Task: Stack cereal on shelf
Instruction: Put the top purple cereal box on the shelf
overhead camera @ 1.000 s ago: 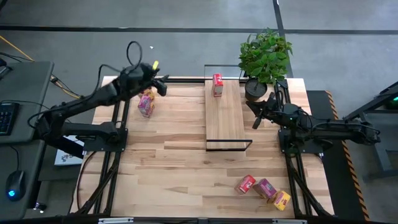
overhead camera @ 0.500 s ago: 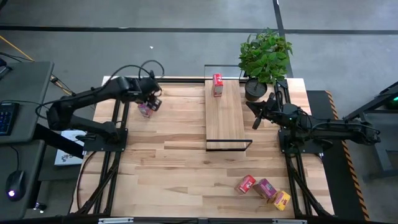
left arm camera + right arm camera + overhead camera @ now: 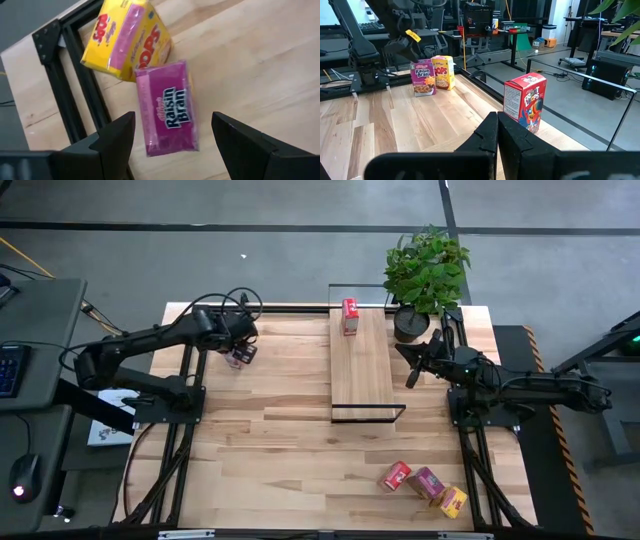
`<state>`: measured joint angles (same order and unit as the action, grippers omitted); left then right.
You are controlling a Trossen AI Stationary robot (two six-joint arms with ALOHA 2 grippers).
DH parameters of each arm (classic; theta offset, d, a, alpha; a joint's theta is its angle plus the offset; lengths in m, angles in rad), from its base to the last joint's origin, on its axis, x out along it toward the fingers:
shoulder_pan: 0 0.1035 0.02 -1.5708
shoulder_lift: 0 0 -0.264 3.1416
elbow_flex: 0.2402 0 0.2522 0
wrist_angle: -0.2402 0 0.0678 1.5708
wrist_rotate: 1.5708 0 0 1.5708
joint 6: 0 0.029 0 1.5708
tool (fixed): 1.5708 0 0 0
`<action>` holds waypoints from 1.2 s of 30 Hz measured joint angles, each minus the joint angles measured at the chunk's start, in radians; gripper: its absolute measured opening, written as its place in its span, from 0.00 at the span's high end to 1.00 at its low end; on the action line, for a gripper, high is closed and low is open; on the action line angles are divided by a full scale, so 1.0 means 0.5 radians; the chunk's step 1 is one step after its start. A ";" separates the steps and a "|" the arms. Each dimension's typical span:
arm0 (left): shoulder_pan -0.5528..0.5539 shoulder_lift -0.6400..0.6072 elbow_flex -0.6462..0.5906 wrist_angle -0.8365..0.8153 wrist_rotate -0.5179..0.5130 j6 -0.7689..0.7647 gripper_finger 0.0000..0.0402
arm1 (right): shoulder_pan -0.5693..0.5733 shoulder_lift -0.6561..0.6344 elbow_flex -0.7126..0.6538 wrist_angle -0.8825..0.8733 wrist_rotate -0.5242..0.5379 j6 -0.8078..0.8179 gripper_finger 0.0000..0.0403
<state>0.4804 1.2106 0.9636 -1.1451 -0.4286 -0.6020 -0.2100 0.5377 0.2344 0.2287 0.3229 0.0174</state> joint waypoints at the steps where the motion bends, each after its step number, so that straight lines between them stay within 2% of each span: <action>1: 0.014 0.000 -0.013 0.000 0.001 0.000 0.37 | 0.000 0.000 0.000 0.001 0.000 0.001 1.00; 6: 0.101 0.001 -0.141 0.144 0.122 0.050 0.37 | 0.000 0.000 0.000 0.000 0.000 0.000 1.00; 12: 0.182 0.000 -0.229 0.339 0.158 0.128 0.37 | 0.001 0.000 0.000 0.001 0.000 0.000 1.00; 21: 0.213 0.000 -0.247 0.346 0.221 0.165 0.38 | 0.000 0.000 0.000 0.001 0.000 0.000 1.00; 25: 0.213 0.001 -0.247 0.347 0.220 0.163 0.45 | 0.000 0.000 0.000 0.001 0.000 0.001 1.00; 32: 0.211 0.000 -0.246 0.349 0.229 0.135 0.62 | 0.000 0.000 0.000 0.001 0.000 0.000 1.00; 36: 0.202 0.001 -0.156 0.347 0.376 0.172 0.69 | 0.000 0.000 0.000 0.001 0.000 0.001 1.00</action>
<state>0.5812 1.2110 0.8856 -0.9715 -0.2404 -0.5161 -0.2100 0.5377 0.2344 0.2291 0.3229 0.0177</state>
